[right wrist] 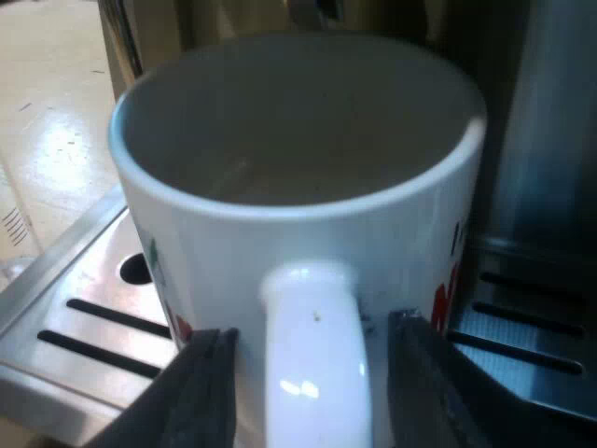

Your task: Place mug into machine

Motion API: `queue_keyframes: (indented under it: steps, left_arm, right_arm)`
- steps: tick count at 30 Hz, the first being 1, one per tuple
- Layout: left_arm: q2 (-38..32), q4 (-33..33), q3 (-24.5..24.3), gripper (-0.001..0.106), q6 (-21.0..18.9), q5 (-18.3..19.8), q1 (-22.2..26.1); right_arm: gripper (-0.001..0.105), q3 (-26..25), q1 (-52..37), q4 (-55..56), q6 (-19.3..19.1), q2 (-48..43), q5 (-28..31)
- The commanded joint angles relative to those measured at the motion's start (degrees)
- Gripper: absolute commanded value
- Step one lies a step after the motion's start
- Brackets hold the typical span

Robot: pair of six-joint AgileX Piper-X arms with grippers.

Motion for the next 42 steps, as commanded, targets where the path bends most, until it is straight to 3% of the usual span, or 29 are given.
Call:
queue_keyframes:
  steps: [1, 9, 14, 19, 27, 42]
  left_arm:
    - [-0.04, -0.36, -0.36, 0.079, -0.11, 0.10, -0.25]
    - [-0.04, -0.36, -0.36, 0.079, -0.11, 0.10, -0.25]
    - [-0.04, -0.36, -0.36, 0.079, -0.11, 0.10, -0.25]
    - [-0.04, -0.36, -0.36, 0.079, -0.11, 0.10, -0.25]
    - [-0.04, -0.36, -0.36, 0.079, -0.11, 0.10, -0.25]
    - [-0.04, -0.36, -0.36, 0.079, -0.11, 0.10, -0.25]
  right_arm:
    - [0.040, -1.52, -0.33, -0.76, -0.91, 1.34, -0.13]
    - [0.040, -5.68, -0.33, -0.76, -0.91, 5.08, -0.12]
    - [0.040, -7.96, -0.33, -0.83, -0.91, 7.32, 4.26]
    - [0.040, -9.45, -0.53, -0.86, -0.91, 8.72, 4.97]
    - [0.040, -9.54, -0.26, -0.86, -0.91, 8.34, 5.84]
    - [0.040, -7.38, 0.90, 5.91, -0.91, -1.05, 5.28]
